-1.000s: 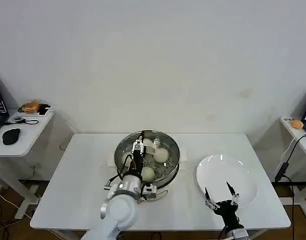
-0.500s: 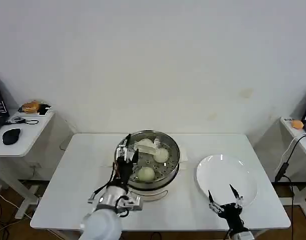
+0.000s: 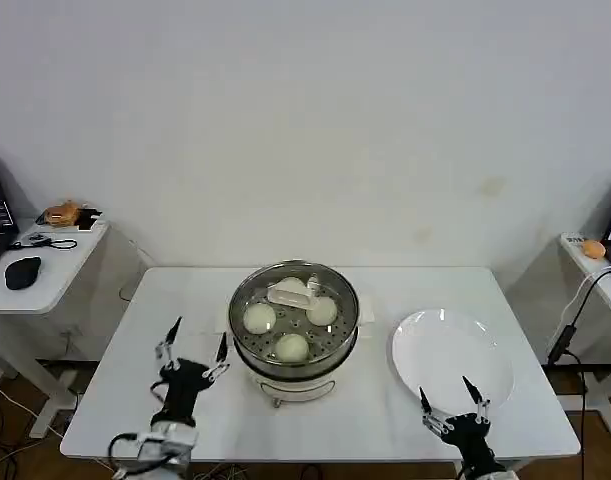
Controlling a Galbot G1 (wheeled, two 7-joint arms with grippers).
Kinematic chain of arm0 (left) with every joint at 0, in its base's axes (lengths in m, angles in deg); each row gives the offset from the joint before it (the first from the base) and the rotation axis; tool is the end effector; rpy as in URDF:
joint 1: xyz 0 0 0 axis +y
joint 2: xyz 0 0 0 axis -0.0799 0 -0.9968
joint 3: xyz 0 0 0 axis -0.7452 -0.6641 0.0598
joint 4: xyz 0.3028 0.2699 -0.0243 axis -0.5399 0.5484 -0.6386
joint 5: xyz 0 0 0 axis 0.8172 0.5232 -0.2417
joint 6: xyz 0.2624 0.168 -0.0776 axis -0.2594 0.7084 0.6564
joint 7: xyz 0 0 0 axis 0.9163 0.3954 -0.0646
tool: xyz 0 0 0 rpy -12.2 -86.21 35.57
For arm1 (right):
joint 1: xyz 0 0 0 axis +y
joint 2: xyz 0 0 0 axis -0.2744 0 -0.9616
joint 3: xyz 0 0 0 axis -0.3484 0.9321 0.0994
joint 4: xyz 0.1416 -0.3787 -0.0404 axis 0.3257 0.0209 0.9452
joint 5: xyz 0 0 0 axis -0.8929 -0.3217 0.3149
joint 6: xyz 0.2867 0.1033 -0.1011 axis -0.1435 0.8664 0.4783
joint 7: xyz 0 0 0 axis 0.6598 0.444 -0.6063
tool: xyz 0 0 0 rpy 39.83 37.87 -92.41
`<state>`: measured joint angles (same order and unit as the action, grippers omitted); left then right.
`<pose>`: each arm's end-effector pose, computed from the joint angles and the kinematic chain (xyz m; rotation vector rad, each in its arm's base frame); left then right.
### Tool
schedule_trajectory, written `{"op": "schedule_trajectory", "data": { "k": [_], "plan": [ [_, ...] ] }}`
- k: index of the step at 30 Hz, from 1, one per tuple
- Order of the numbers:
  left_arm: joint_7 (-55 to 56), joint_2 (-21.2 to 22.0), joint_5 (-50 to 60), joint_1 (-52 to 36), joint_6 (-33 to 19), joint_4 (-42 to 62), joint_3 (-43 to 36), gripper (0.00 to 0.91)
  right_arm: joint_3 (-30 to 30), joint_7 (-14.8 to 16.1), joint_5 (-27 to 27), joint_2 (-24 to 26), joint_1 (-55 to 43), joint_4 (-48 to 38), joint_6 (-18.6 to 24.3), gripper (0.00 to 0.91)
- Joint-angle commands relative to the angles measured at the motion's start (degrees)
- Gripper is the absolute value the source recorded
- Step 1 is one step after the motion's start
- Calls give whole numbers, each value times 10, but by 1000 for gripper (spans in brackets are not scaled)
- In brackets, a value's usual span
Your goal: Take steamed baozi put them in steamer then cover it.
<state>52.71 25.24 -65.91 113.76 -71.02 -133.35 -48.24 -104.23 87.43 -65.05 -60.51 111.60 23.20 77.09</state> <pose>0.1283 0.0447 -0.3482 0.0176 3.0323 0.8144 0.0625 -0.0982 -0.4027 0.1697 -2.9908 0.3195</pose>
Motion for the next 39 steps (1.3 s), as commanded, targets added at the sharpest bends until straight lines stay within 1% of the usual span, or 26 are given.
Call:
{"op": "schedule_trajectory", "data": {
  "k": [1,3,7,9,20,24,30,39],
  "plan": [
    [70,27,-284,114,-117,23,83,907,3,2,-24,18,15,6,-4,907],
    [69,31,-282,125,-122,27,86,907,3,2,-26,19,17,6,-3,907],
    [56,40,-269,146,-149,47,85,907,3,5,-27,19,16,3,-3,907],
    [51,42,-265,149,-153,49,84,907,7,6,-25,18,15,3,-3,907],
    [5,50,-213,150,-146,46,79,907,23,10,-20,16,22,7,-8,907],
    [4,55,-199,149,-145,39,72,907,32,11,-20,14,22,14,-12,907],
    [7,53,-197,142,-130,41,67,907,40,12,-25,15,26,25,-23,907],
    [6,55,-181,137,-135,44,57,907,40,14,-23,18,29,26,-27,907]
  ]
}}
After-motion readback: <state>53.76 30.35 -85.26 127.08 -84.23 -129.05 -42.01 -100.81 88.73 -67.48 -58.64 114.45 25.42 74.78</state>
